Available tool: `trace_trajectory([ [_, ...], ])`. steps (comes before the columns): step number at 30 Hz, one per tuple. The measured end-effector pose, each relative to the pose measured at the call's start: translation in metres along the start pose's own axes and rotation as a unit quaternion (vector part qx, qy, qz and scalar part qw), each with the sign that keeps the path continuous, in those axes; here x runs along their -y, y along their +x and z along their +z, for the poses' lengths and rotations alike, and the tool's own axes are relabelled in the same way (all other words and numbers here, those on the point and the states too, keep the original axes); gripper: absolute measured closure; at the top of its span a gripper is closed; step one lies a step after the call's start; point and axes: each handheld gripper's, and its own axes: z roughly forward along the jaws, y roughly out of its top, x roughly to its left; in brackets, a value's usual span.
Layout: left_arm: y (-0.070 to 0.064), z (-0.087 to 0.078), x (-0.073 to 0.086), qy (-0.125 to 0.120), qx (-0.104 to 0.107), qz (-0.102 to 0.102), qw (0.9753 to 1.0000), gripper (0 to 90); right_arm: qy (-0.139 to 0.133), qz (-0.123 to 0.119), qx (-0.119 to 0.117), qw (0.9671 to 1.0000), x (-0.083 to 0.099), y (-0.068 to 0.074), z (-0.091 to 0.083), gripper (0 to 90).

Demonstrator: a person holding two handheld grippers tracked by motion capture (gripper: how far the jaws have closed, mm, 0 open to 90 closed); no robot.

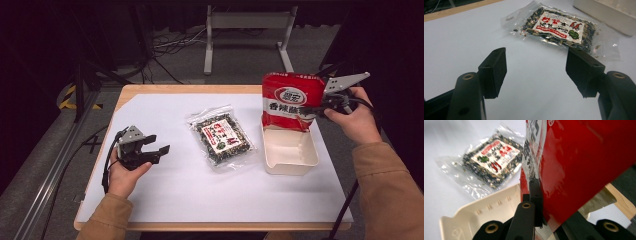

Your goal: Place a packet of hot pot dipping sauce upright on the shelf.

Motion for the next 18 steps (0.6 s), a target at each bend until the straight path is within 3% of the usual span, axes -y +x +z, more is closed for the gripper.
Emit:
trace_trajectory([
  [10, 0.001, 0.000, 0.001, 0.004, -0.001, -0.006, 1.0000, 33.6, 0.026, -0.016, 0.013, 0.9995, -0.004, -0.004, 0.021, 89.1],
  [18, 0.002, 0.000, 0.001, 0.004, 0.002, -0.010, 0.9999, 33.4, 0.031, -0.024, 0.026, 0.9989, -0.002, -0.007, 0.033, 89.1],
])
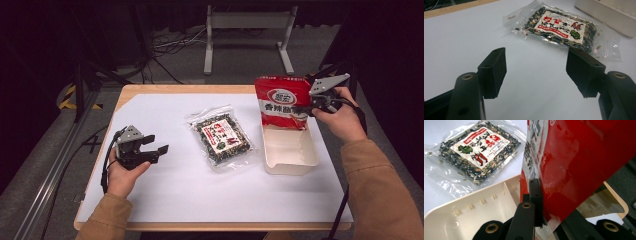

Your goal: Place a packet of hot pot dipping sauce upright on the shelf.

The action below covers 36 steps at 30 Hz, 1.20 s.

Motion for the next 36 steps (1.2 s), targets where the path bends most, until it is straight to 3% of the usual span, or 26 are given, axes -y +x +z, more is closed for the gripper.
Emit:
trace_trajectory([
  [4, 0.000, 0.001, 0.000, 0.004, -0.007, 0.003, 1.0000, 33.3, 0.002, -0.004, 0.007, 1.0000, 0.001, 0.000, 0.007, 89.1],
  [8, 0.001, 0.002, 0.001, 0.009, -0.005, -0.007, 0.9999, 33.3, 0.004, -0.011, 0.009, 0.9999, 0.003, 0.001, 0.014, 89.1],
  [15, 0.000, 0.003, 0.001, 0.008, -0.003, -0.006, 0.9999, 33.3, -0.008, 0.004, 0.011, 0.9999, 0.012, 0.000, 0.021, 89.0],
  [25, 0.000, 0.003, 0.001, 0.008, -0.003, -0.008, 0.9999, 33.2, -0.037, 0.082, -0.002, 0.9960, 0.042, -0.007, 0.023, 89.0],
  [36, 0.001, 0.002, 0.001, 0.007, 0.000, -0.010, 0.9999, 33.2, -0.017, 0.113, 0.008, 0.9934, 0.054, -0.007, 0.026, 89.0],
])
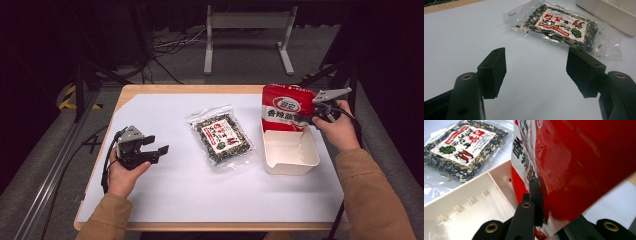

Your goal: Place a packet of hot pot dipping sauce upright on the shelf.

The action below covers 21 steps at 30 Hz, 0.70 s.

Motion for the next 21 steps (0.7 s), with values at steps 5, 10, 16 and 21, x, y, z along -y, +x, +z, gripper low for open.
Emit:
trace_trajectory([
  [5, 0.000, 0.001, 0.000, 0.001, 0.000, 0.003, 1.0000, 33.1, -0.002, 0.013, 0.000, 0.9999, 0.006, 0.000, 0.001, 89.0],
  [10, -0.002, 0.003, -0.001, 0.002, 0.000, 0.003, 1.0000, 32.9, -0.002, 0.018, 0.010, 0.9998, 0.007, 0.003, 0.001, 88.7],
  [16, -0.001, 0.008, -0.001, -0.001, 0.001, 0.003, 1.0000, 25.2, -0.003, 0.031, 0.037, 0.9988, 0.007, 0.007, 0.000, 80.7],
  [21, -0.002, 0.015, -0.003, -0.001, 0.002, 0.006, 1.0000, 23.9, -0.027, 0.056, 0.052, 0.9967, 0.013, 0.008, -0.010, 63.7],
])
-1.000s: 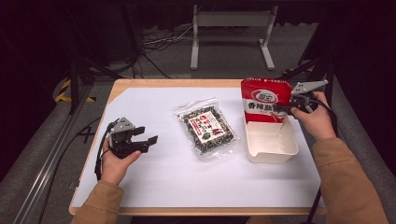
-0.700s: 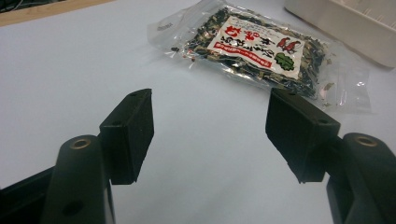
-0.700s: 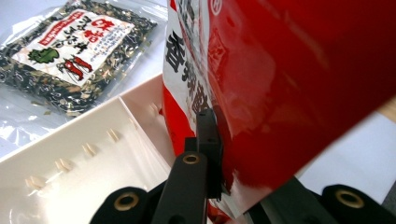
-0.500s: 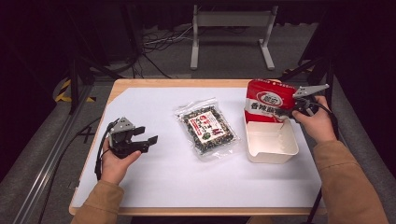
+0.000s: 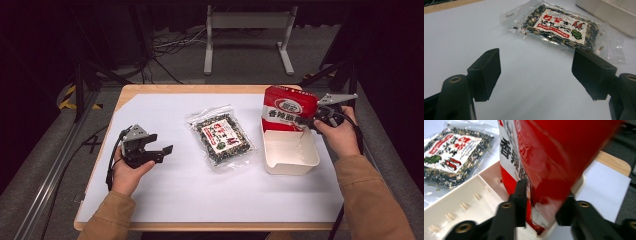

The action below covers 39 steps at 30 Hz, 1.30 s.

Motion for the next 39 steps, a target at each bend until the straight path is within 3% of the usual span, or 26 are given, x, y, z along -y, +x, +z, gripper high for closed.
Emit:
trace_trajectory([
  [2, 0.000, 0.001, -0.001, 0.000, 0.002, 0.003, 1.0000, 23.7, -0.004, 0.008, 0.001, 1.0000, 0.001, 0.000, -0.004, 61.5],
  [3, -0.001, 0.002, -0.001, -0.001, 0.006, 0.002, 1.0000, 23.7, -0.015, 0.012, 0.007, 0.9998, 0.003, 0.001, -0.013, 54.9],
  [11, -0.008, 0.005, -0.005, 0.001, 0.012, 0.006, 0.9999, 23.3, -0.034, 0.014, 0.027, 0.9989, 0.007, 0.013, -0.040, 48.1],
  [16, -0.011, 0.008, -0.005, 0.016, -0.008, 0.000, 0.9998, 24.4, -0.054, 0.020, 0.017, 0.9982, 0.013, 0.029, -0.061, 44.9],
  [20, -0.011, 0.009, -0.005, 0.017, -0.015, 0.002, 0.9997, 24.1, -0.059, 0.016, 0.013, 0.9981, 0.016, 0.040, -0.067, 44.1],
  [24, -0.012, 0.010, -0.005, 0.014, -0.019, -0.006, 0.9997, 22.3, -0.074, 0.013, 0.000, 0.9972, 0.024, 0.062, -0.071, 41.7],
  [29, -0.013, 0.012, -0.005, 0.013, -0.019, -0.002, 0.9997, 23.1, -0.086, 0.007, -0.011, 0.9962, 0.037, 0.080, -0.071, 39.8],
  [34, -0.014, 0.014, -0.006, 0.013, -0.013, -0.021, 0.9996, 24.1, -0.101, 0.011, -0.018, 0.9947, 0.045, 0.088, -0.074, 38.8],
  [39, -0.016, 0.019, -0.008, 0.013, -0.008, -0.023, 0.9996, 24.1, -0.100, 0.001, -0.024, 0.9947, 0.050, 0.098, -0.072, 38.2],
])
